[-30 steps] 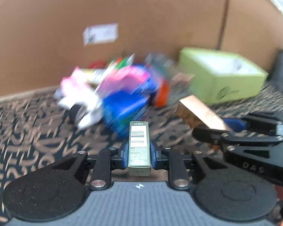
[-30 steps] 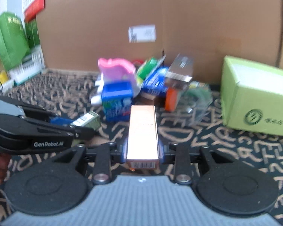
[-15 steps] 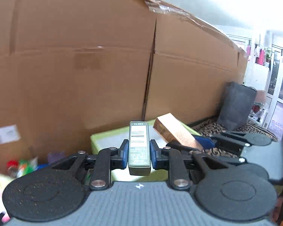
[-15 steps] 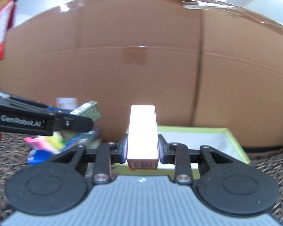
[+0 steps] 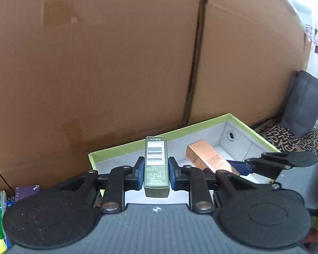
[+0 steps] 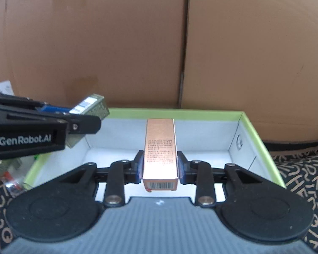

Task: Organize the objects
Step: 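Carry both held boxes over the open lime-green box, then open both tools to drop the boxes into the lime-green box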

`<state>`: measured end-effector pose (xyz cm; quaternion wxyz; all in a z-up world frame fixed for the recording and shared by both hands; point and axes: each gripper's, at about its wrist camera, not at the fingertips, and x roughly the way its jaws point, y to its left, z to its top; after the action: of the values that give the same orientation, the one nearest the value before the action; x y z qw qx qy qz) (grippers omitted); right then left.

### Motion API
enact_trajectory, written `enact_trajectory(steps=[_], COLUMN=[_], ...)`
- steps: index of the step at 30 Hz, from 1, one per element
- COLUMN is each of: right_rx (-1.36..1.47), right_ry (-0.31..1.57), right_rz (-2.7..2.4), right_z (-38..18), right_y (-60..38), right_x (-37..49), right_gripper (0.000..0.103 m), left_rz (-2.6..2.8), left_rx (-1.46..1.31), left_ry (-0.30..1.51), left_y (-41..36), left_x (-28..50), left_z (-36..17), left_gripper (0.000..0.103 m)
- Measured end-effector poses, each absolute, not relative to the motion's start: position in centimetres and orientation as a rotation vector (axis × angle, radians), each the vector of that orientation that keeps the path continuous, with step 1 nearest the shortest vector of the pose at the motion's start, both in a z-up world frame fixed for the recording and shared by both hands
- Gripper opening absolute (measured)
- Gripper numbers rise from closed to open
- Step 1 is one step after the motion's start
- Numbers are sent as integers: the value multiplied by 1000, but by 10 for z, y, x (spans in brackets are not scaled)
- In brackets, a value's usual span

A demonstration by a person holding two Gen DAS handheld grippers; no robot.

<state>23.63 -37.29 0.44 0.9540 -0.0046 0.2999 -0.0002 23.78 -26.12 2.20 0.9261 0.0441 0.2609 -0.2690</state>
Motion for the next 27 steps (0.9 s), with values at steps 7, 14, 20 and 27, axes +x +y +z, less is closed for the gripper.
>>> enact_trajectory(steps=[7, 14, 20, 27], right_rx=[-12, -16, 25, 65], right_ry=[668, 574, 525, 506], right_rz=[41, 13, 19, 20], right_z=[-15, -9, 10, 35], right_y=[-378, -382, -384, -375], right_x=[277, 288, 287, 281], right_gripper=[43, 103, 103, 103], left_rz=[-516, -513, -524, -516], left_rx=[24, 31, 4, -2], left_ry=[466, 445, 427, 364], left_y=[-252, -243, -227, -193], left_x=[240, 232, 213, 167], left_z=[20, 28, 41, 57], left_gripper=[90, 94, 94, 95])
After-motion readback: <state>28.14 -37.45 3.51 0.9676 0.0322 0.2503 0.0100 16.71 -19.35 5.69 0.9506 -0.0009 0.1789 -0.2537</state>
